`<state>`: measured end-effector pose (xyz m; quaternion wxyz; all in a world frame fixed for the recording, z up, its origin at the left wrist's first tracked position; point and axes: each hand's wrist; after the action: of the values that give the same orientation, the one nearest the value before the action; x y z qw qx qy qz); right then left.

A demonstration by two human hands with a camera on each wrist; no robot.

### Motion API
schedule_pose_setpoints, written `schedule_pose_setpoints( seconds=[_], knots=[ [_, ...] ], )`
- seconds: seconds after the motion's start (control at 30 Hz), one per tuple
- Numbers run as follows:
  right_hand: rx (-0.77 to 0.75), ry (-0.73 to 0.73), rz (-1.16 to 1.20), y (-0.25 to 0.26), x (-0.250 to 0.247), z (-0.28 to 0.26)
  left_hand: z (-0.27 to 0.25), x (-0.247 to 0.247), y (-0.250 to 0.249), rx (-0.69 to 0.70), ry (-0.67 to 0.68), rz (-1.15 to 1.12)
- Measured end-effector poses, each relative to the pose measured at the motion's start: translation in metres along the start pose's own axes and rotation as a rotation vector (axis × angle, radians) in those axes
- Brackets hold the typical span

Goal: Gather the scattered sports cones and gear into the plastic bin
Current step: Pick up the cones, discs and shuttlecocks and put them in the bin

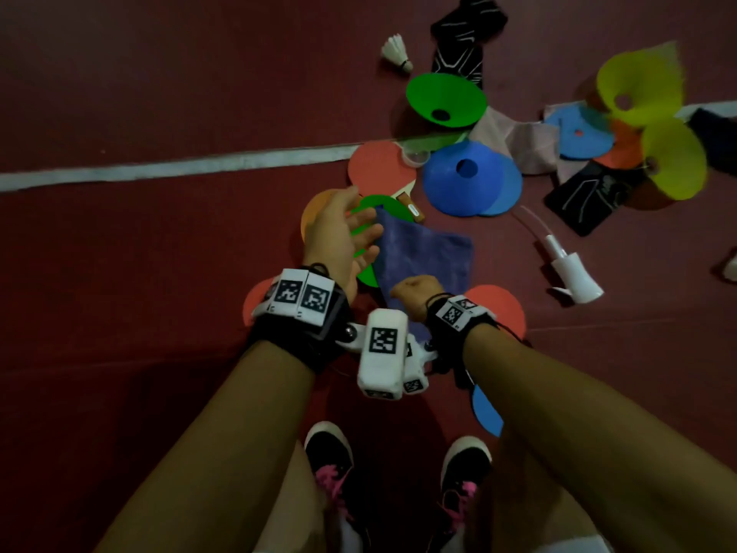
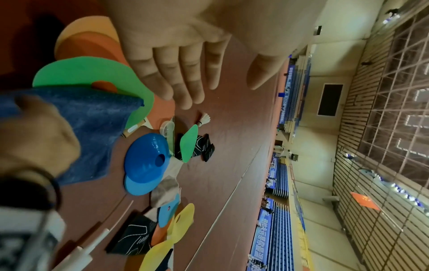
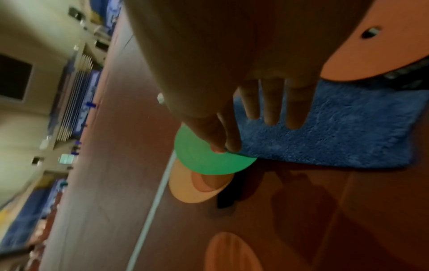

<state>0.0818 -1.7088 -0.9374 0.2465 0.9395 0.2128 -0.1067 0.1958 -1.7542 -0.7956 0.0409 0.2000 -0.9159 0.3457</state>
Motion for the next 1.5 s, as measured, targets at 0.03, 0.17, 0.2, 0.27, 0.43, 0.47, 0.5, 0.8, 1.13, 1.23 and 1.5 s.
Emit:
schedule_pose_setpoints(
  seconds=[0.03,0.17,0.2,0.27,0.43,0.47,0.5,0.8,1.13,1.23,1.5],
  knots=[
    [-0.015,0.034,-0.059,-0.005,0.009,0.022,0.014,-0.002,0.007,-0.007,0.010,0.000],
    [-0.008,0.142,-0.509,-0.020,0.043,0.083,0.046,-0.008,0.022,0.049,-0.001,0.072],
    [0.014,0.145,-0.625,-0.021,0.046,0.094,0.050,-0.008,0.023,0.071,0.006,0.102],
    [0.008,0.156,-0.700,-0.021,0.044,0.112,0.054,-0.008,0.024,0.149,0.040,0.178],
    [-0.045,-0.068,-0.422,-0.003,0.003,0.091,0.059,-0.004,0.020,0.203,0.071,0.165],
    [-0.064,-0.157,-0.386,0.003,-0.006,0.080,0.063,-0.006,0.021,0.229,0.048,0.204],
    [-0.115,-0.245,-0.342,0.008,-0.018,0.074,0.065,-0.006,0.021,0.287,0.031,0.283],
    [-0.412,-0.344,0.417,0.025,-0.073,0.009,0.073,0.020,0.036,0.643,0.339,0.962],
    [-0.597,0.004,0.876,0.040,-0.093,-0.018,0.090,0.034,0.044,0.689,0.562,1.038],
    [-0.529,-0.133,0.849,0.047,-0.086,-0.005,0.090,0.029,0.032,0.831,0.414,0.995],
    [-0.288,-0.256,0.408,0.047,-0.043,0.063,0.106,-0.022,-0.022,1.017,-0.161,0.822]
  ],
)
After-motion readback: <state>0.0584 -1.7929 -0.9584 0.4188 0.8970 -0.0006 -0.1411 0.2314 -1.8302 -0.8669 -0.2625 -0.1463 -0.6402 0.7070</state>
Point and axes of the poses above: each hand's wrist, its own z-axis towards the middle knuckle, its own x-axis out of the palm, y = z × x, and after that the axes turned 5 degrees about -z, right-handed
